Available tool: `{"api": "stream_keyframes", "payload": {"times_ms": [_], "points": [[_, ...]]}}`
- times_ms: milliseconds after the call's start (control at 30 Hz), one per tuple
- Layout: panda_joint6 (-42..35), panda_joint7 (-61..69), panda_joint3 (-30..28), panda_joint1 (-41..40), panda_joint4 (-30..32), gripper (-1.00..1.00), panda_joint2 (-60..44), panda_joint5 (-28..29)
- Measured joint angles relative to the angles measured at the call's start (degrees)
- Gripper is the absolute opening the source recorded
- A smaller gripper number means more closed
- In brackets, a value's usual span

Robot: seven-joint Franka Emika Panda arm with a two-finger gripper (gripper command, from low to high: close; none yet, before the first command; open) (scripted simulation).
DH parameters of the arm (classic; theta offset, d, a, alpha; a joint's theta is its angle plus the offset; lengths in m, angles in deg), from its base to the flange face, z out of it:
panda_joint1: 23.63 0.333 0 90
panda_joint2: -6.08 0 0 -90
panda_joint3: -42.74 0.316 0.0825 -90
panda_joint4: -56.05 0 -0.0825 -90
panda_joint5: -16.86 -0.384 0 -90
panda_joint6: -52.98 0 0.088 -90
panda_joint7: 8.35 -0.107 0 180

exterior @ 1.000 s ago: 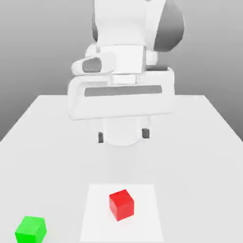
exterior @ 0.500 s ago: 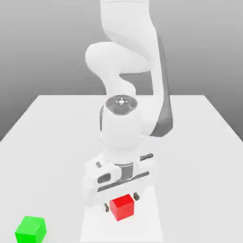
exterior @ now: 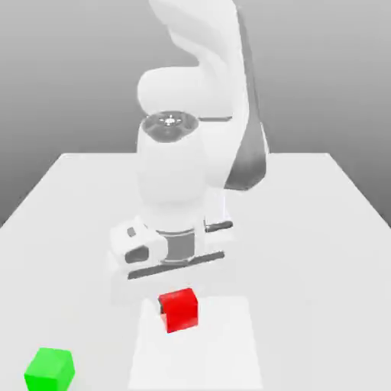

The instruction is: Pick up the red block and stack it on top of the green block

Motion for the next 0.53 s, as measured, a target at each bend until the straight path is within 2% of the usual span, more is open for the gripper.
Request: {"api": "stream_keyframes", "payload": {"times_ms": [200, 333, 367, 533], "points": [[-6.8, -5.5, -6.3, -6.2, -12.1, -1.00, -5.5, -3.2], [-1.8, -4.0, -5.1, -8.6, -14.2, -1.00, -12.8, -6.9], [-0.6, -3.6, -4.6, -9.0, -14.3, 1.00, -14.1, -7.5], [-0.6, -3.6, -4.6, -9.0, -14.3, 1.00, -14.1, -7.5]]}}
